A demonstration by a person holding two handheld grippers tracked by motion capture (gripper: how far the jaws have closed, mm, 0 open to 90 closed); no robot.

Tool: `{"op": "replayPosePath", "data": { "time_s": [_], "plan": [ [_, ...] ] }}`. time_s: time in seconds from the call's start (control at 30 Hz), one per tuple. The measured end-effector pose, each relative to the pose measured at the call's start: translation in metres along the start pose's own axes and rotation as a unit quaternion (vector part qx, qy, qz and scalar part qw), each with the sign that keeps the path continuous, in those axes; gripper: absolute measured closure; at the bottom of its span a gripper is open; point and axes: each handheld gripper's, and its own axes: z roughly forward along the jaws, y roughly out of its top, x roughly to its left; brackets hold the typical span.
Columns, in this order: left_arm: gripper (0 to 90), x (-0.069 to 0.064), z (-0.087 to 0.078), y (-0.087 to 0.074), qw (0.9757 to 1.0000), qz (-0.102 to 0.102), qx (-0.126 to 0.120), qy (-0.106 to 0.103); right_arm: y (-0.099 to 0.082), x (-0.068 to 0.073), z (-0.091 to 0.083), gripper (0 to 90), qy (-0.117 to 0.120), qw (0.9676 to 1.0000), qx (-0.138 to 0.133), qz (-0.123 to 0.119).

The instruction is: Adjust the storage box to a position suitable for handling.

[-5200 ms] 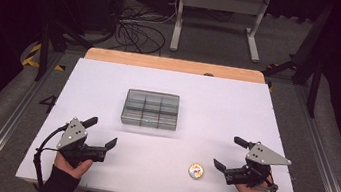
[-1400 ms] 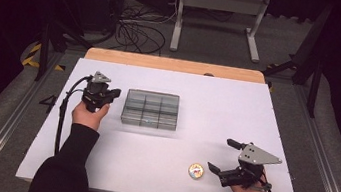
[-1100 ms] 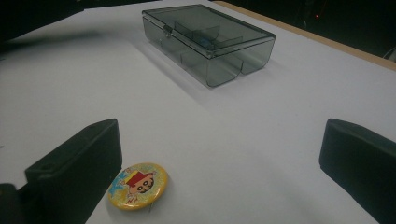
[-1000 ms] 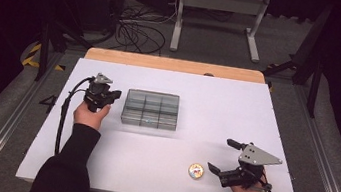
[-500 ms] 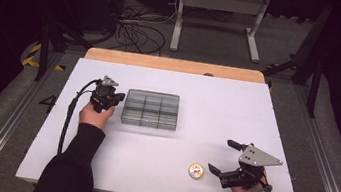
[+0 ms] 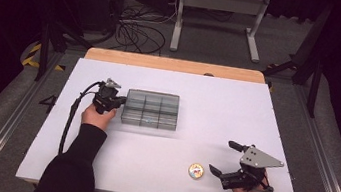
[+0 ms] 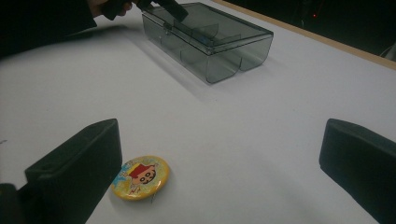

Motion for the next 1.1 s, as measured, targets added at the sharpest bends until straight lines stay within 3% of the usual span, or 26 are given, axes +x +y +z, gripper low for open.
{"op": "replayPosePath", "data": {
  "time_s": [0.43, 1.1],
  "plan": [
    [89.8, -0.005, -0.001, -0.006, 1.0000, -0.003, 0.006, -0.004, 0.000, 0.000, 0.000, 0.0, 0.001, 1.0000, -0.001, -0.002],
    [89.8, -0.037, -0.006, -0.005, 0.9985, 0.028, 0.016, -0.044, 0.000, 0.000, -0.001, 0.0, 0.004, 1.0000, -0.001, -0.002]
  ]
}}
